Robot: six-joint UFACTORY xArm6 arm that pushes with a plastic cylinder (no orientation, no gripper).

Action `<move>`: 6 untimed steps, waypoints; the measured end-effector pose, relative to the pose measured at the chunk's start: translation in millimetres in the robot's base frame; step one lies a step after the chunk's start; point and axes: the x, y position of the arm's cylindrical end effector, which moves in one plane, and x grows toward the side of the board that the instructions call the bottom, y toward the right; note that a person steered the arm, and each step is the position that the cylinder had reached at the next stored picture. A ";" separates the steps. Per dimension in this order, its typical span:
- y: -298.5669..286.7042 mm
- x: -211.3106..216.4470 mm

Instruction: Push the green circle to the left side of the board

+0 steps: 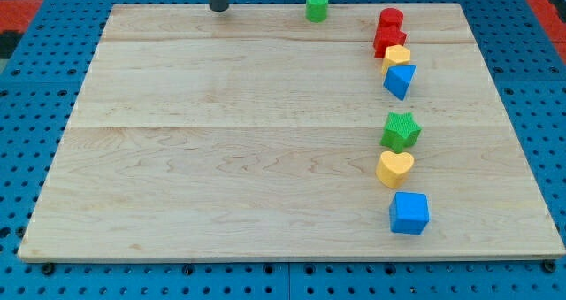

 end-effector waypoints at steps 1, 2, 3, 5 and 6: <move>91.8 2.9; 110.4 4.6; 118.2 51.1; 156.7 24.7; 179.4 2.7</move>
